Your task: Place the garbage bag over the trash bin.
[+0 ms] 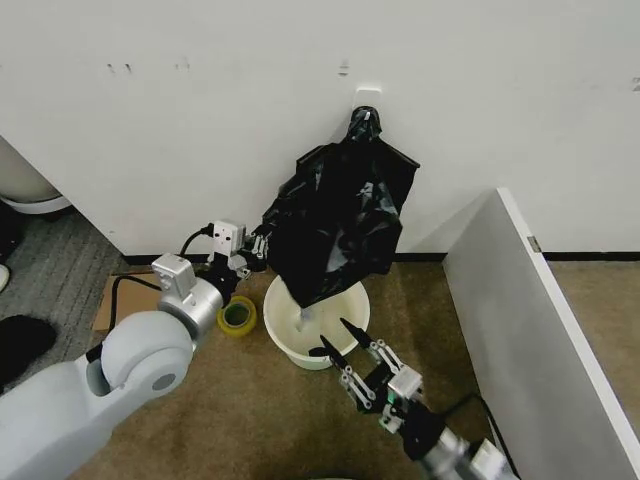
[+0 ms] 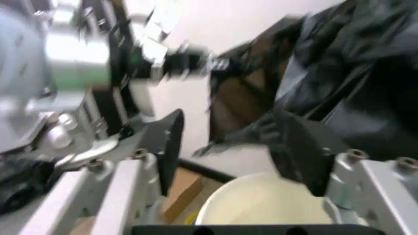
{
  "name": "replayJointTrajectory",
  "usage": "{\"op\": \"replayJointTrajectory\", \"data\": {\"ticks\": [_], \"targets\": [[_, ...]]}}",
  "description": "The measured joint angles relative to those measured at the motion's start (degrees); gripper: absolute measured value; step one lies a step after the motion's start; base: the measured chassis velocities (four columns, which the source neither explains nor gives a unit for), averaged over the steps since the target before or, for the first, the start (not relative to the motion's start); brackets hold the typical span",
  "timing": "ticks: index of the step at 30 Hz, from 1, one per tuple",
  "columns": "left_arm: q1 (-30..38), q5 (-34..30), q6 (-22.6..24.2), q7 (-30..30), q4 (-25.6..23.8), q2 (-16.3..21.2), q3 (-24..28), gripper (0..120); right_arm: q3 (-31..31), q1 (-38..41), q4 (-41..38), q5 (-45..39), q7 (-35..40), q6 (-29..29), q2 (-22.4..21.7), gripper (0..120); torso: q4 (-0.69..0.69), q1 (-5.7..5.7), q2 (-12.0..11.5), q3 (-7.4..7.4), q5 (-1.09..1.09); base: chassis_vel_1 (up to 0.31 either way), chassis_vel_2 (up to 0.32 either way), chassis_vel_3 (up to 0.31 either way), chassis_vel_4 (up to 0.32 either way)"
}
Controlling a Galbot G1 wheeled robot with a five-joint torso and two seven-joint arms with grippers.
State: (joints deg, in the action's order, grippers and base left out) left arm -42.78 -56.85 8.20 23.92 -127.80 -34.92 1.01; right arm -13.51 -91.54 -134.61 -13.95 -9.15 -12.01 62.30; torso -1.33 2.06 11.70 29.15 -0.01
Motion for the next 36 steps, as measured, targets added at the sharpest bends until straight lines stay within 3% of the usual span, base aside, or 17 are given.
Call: {"op": "replayJointTrajectory", "data": {"ticks": [4,7,12,21,27,36], "targets": [[-2.5,1.1,-0.3,-0.1,-1.0,-0.7,-0.2,0,0.2,6.0,-2.5,-1.6,12.4,6.9,-1.0,80,0.01,0.0,0.0,0.0,0.02,0.0,0.0,0.0,0.0],[-2.9,1.3,-0.4,-0.1,-0.9,-1.2,-0.2,0,0.5,10.4,0.9,-1.3,14.0,7.6,-4.0,93,0.03,0.0,0.0,0.01,0.02,0.0,0.0,0.0,0.0],[-1.5,1.3,-0.5,0.0,0.0,-1.9,1.3,0,2.6,16.8,3.8,-1.7,14.7,8.8,-8.0,100,0.01,0.01,0.0,0.01,0.0,0.0,0.0,0.0,0.0],[-0.9,1.4,-0.4,0.2,-0.1,-2.1,2.4,0,7.8,29.0,6.4,-4.8,15.6,13.0,-10.7,100,0.02,0.01,0.0,0.02,0.0,0.0,0.0,0.0,0.0],[-1.4,1.6,-0.4,0.2,-0.2,-2.1,2.2,0,9.7,31.0,8.3,-2.9,16.3,14.6,-10.7,89,0.01,0.01,0.0,0.02,0.01,0.0,0.0,0.0,0.0],[-1.2,1.6,-0.3,0.1,-0.1,-1.7,2.3,0,12.3,33.9,10.3,-2.4,16.9,18.9,-8.8,54,0.01,0.01,0.0,0.01,0.01,0.0,0.0,0.0,0.0]]}}
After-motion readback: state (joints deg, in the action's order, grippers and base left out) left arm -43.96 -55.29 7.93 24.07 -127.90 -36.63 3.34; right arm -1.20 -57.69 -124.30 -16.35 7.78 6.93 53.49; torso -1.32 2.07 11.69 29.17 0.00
